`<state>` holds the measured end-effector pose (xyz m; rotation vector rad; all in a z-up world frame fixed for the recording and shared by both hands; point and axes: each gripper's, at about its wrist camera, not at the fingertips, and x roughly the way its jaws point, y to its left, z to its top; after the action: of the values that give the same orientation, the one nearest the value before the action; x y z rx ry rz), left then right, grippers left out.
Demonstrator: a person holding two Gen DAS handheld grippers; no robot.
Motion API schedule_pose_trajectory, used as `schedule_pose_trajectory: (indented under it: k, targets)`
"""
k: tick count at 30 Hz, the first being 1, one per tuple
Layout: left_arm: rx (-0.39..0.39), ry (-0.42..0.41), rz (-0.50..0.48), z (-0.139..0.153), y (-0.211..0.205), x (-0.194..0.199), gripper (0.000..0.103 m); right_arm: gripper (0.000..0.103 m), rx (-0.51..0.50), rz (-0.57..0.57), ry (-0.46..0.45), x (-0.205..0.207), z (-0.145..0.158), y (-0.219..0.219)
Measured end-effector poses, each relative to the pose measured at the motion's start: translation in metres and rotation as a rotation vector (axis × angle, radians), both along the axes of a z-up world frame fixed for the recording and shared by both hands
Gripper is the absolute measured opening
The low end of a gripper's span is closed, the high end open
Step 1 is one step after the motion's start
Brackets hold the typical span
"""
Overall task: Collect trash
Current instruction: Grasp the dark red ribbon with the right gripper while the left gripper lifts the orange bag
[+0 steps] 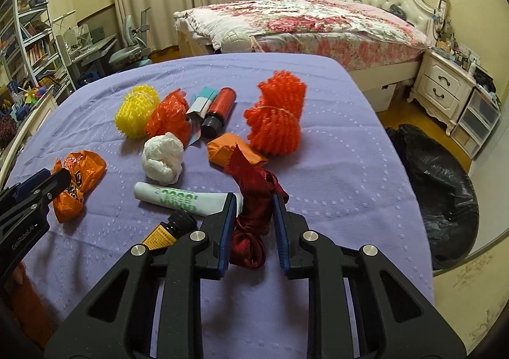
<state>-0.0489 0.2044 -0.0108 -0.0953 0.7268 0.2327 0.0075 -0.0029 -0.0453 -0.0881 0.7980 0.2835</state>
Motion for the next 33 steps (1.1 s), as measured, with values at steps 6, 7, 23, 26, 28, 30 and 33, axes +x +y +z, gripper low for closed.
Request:
schedule_pose_trajectory:
  k: [6, 7, 23, 26, 28, 30, 33]
  targets:
    - [0.008, -0.031, -0.053, 0.01, -0.022, 0.002, 0.044, 0.019, 0.018, -0.049, -0.019, -0.002, 0.008, -0.025]
    - [0.005, -0.033, -0.061, 0.011, -0.024, 0.002, 0.043, 0.019, 0.018, -0.056, -0.02, -0.001, 0.008, -0.029]
    - [-0.016, 0.001, 0.014, -0.004, 0.001, -0.005, 0.069, 0.019, 0.024, -0.053, 0.024, 0.004, -0.009, -0.031]
    - [-0.022, -0.009, 0.03, -0.004, 0.006, -0.007, 0.073, 0.019, 0.023, -0.052, 0.023, 0.004, -0.009, -0.03]
    - [-0.025, -0.011, 0.039, -0.002, 0.01, -0.008, 0.073, 0.019, 0.024, -0.052, 0.024, 0.004, -0.009, -0.03]
    - [-0.024, -0.016, 0.051, -0.001, 0.014, -0.009, 0.074, 0.019, 0.022, -0.05, 0.026, 0.005, -0.009, -0.029]
    - [-0.025, -0.017, 0.077, 0.0, 0.023, -0.011, 0.074, 0.019, 0.02, -0.044, 0.028, 0.005, -0.009, -0.026]
